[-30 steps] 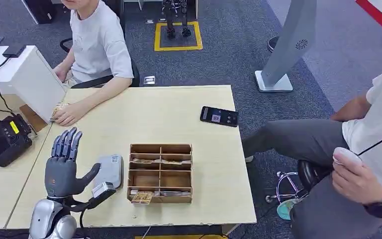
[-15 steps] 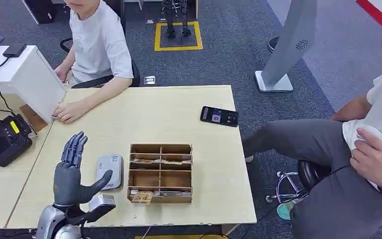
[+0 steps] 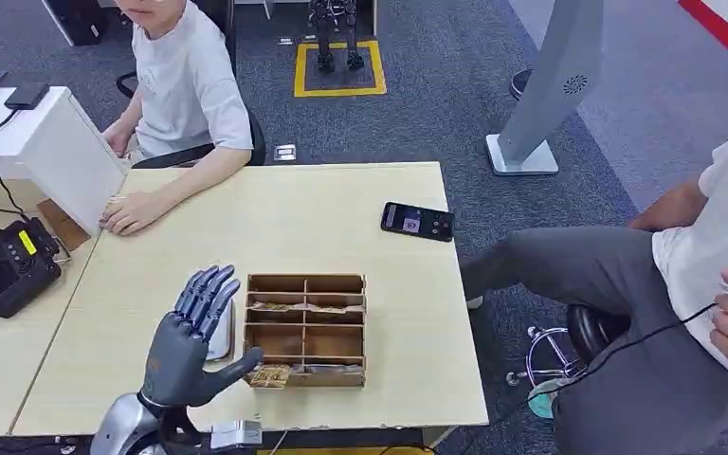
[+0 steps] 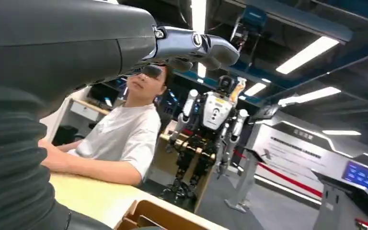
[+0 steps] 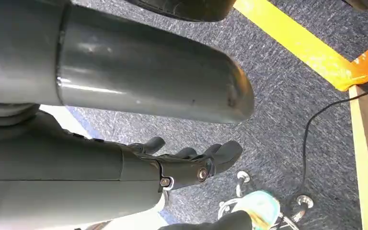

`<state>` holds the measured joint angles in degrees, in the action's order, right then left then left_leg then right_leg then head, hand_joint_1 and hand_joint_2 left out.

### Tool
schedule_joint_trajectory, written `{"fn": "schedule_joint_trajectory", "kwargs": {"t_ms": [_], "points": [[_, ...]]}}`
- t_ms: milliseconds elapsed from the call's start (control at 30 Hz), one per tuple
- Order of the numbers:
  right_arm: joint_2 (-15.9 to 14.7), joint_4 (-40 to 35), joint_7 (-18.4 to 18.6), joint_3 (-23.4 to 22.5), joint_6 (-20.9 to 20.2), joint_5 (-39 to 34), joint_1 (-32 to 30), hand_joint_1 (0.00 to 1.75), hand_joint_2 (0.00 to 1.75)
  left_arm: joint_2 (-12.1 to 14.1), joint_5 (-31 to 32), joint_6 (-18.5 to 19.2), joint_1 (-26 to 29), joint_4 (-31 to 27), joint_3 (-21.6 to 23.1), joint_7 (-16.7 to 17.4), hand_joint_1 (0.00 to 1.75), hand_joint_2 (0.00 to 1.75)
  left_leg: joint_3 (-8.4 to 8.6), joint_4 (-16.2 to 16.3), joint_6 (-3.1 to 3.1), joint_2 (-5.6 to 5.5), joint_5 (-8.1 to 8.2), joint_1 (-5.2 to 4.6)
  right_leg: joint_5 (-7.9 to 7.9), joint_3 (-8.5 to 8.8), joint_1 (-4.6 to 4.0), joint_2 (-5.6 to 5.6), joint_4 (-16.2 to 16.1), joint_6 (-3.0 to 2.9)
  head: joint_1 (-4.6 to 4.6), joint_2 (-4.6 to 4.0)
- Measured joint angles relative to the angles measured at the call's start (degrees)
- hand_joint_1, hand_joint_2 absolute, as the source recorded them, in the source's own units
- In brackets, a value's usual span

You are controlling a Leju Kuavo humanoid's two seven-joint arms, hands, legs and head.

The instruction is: Pass the card to the sensor for recognition and then transmit it.

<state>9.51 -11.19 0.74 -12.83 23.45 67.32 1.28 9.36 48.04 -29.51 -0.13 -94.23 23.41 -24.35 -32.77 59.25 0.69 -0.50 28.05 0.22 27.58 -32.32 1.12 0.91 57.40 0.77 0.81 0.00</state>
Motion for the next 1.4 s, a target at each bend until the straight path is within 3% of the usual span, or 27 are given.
{"fn": "schedule_joint_trajectory", "kwargs": {"t_ms": [300,433,600,767,933,1000,1100,1200,1267,1400], "points": [[0.00,0.00,-1.46,-1.33,0.28,-1.44,-0.29,0.00,0.00,5.23,-0.79,-2.54,5.50,-5.12,1.11,-1.44,0.00,1.75,-0.02,-0.02,-0.04,0.05,0.06,0.00,0.02,-0.01,0.00,0.02,0.00,-0.01,-0.02,0.00],[-0.07,0.00,-1.55,-2.06,0.31,-2.12,-0.57,0.00,0.00,7.21,-7.31,-4.39,11.38,-9.01,-0.75,-4.11,0.00,1.75,-0.03,-0.02,-0.02,0.10,0.07,0.01,0.06,-0.04,0.00,0.04,0.00,-0.03,-0.02,0.00],[-0.07,0.00,-1.68,-2.75,0.48,-2.25,-0.59,0.00,0.00,8.65,-8.52,-4.37,15.13,-12.04,-2.91,-5.16,0.00,1.75,-0.04,-0.02,-0.02,0.04,0.07,0.01,0.08,-0.02,0.00,-0.01,0.00,0.00,-0.02,0.00],[-0.07,0.00,-1.88,-3.08,1.03,-2.25,-0.66,0.00,0.00,8.83,-7.71,-4.39,18.33,-13.07,-4.88,-4.19,0.00,1.75,-0.01,-0.02,-0.02,0.08,0.07,0.00,0.06,0.00,0.00,0.01,0.00,-0.01,0.00,0.00],[-0.07,0.00,-1.42,-3.10,0.94,-1.75,-0.66,0.00,0.00,9.77,-0.56,-7.49,21.33,-12.26,-6.99,-0.14,0.00,1.75,-0.03,-0.02,-0.02,0.03,0.07,0.01,0.07,0.00,0.00,-0.03,0.00,-0.01,-0.02,0.00],[0.37,-0.02,0.25,-3.12,-0.08,-1.94,-0.04,0.00,0.00,10.23,3.33,-7.81,21.03,-10.78,-7.13,2.09,0.00,1.75,-0.03,-0.02,-0.02,0.02,0.06,0.01,0.06,-0.02,0.00,-0.03,0.00,-0.01,-0.04,0.00],[3.24,-0.92,7.52,-3.17,-2.89,-1.84,3.11,0.00,0.00,9.99,7.30,-6.66,15.63,-5.33,-6.84,2.82,0.00,1.75,-0.13,-0.02,-0.10,-0.05,-0.12,0.08,-0.04,-0.08,-0.04,-0.10,0.01,-0.05,-0.04,0.00],[4.48,-1.44,8.22,-2.80,-3.50,-1.70,5.16,0.00,0.00,9.55,9.82,-6.49,10.81,-0.65,-5.66,1.82,0.00,1.75,-0.04,-0.04,-0.09,-0.13,-0.22,0.02,-0.13,-0.10,-0.01,-0.17,0.03,-0.13,0.48,0.00],[4.68,-1.60,8.11,-2.78,-3.50,-1.95,5.68,0.00,0.00,9.33,10.89,-6.40,8.68,1.49,-4.62,1.53,0.00,1.75,-0.08,-0.03,-0.07,-0.18,-0.27,0.08,-0.19,0.00,-0.05,-0.25,0.02,-0.14,0.04,0.00],[4.76,-1.84,7.65,-2.67,-3.76,-2.34,5.71,0.00,0.00,8.89,12.31,-5.46,5.19,4.35,-2.36,1.05,0.00,1.75,-0.11,-0.01,-0.04,-0.18,-0.29,0.00,-0.24,-0.03,0.01,-0.24,0.02,-0.08,0.07,0.00]]}}
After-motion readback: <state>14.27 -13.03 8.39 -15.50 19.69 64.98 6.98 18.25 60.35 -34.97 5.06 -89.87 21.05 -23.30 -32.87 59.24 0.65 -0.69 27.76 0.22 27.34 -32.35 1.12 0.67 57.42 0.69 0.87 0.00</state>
